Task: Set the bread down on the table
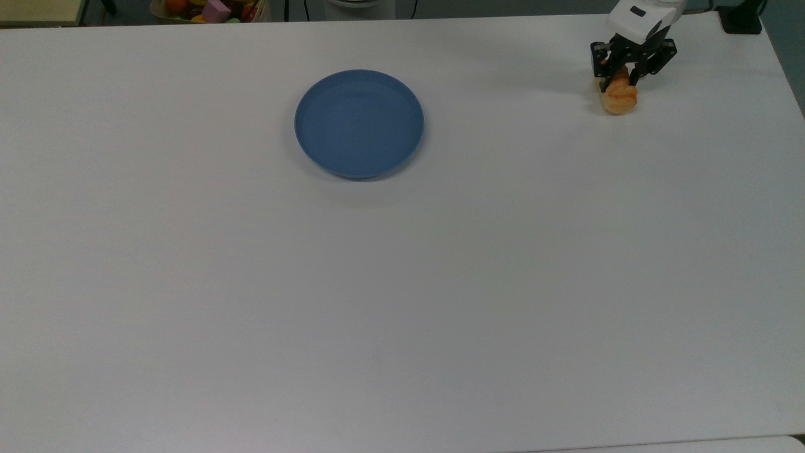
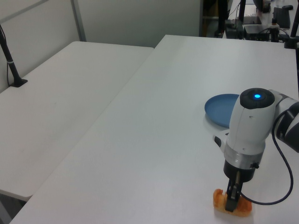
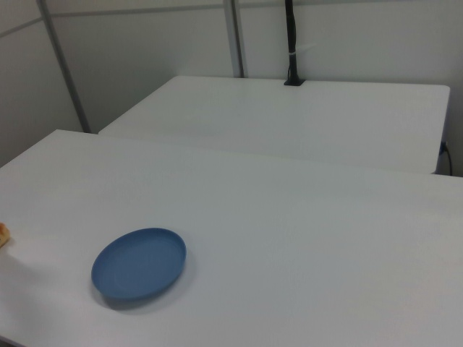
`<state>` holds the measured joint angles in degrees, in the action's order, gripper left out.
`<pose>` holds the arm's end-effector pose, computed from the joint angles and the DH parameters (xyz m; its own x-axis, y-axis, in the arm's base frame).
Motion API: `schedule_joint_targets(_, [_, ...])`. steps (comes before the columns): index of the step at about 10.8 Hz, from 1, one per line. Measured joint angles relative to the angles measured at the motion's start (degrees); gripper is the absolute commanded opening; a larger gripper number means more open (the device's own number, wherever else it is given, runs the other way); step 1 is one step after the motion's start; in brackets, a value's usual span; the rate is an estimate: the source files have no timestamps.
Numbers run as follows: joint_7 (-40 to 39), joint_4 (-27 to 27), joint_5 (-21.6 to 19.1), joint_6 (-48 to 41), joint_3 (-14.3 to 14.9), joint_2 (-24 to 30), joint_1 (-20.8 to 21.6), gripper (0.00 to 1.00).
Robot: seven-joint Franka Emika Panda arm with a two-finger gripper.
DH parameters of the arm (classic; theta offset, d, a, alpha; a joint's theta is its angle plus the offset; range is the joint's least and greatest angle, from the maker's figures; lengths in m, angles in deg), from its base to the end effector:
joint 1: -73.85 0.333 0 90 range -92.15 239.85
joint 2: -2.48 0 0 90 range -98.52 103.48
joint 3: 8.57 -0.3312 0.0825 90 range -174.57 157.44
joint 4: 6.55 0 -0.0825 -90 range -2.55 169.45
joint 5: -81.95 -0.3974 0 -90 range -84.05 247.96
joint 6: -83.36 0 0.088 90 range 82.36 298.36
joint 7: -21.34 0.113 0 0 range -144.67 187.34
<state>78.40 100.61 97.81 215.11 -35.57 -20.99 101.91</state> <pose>0.3972 0.5204 0.3226 0.9924 0.1009 0.0704 0.1039 -0.9938 -0.0406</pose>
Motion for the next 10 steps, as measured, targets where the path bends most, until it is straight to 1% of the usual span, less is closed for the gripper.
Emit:
schedule_joint_targets(7, [0.10, -0.59, 1.10, -0.03, 0.02, 0.20, -0.04, 1.00])
schedule_joint_targets(8, [0.10, -1.00, 1.23, -1.42, 0.03, 0.88, -0.08, 1.00])
schedule_joint_targets(10, [0.04, -1.92, 1.24, -6.78, 0.05, 4.14, -0.23, 1.00])
